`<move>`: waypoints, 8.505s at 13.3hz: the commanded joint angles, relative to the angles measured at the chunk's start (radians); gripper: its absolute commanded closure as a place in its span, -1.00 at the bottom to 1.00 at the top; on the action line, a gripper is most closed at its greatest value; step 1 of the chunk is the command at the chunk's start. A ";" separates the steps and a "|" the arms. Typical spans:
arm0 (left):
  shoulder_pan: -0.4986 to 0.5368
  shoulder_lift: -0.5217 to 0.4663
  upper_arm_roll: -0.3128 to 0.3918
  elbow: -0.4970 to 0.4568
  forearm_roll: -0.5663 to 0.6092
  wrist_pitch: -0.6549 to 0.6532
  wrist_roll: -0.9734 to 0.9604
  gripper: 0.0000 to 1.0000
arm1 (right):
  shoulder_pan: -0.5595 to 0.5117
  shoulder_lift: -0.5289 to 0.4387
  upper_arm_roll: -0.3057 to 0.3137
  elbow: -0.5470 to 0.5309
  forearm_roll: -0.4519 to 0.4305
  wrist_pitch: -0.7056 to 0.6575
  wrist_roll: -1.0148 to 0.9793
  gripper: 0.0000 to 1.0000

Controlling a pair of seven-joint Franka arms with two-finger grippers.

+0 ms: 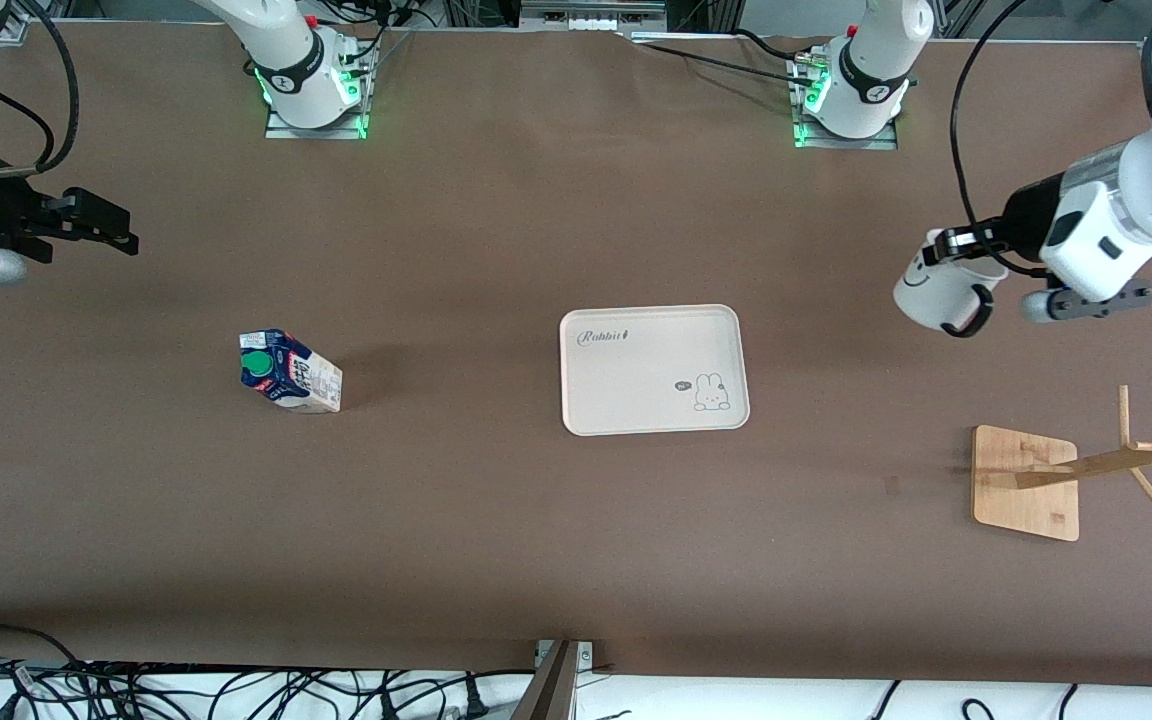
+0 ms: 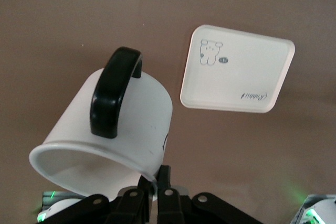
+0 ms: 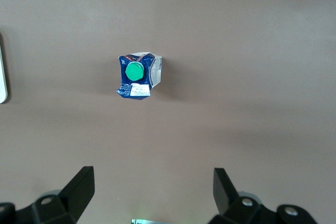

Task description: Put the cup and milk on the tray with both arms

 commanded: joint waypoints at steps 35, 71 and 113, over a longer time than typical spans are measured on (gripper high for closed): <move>-0.426 0.650 0.063 0.460 0.143 0.017 -0.376 -1.00 | 0.077 0.253 0.016 -0.213 0.088 0.466 0.066 -1.00; -0.101 -0.178 0.129 -0.103 0.318 0.271 0.263 -1.00 | 0.666 0.632 0.023 0.241 0.301 0.516 0.644 0.12; -0.101 -0.131 0.132 -0.040 0.318 0.245 0.261 -1.00 | -0.039 -0.032 0.105 0.037 0.012 -0.071 0.047 -1.00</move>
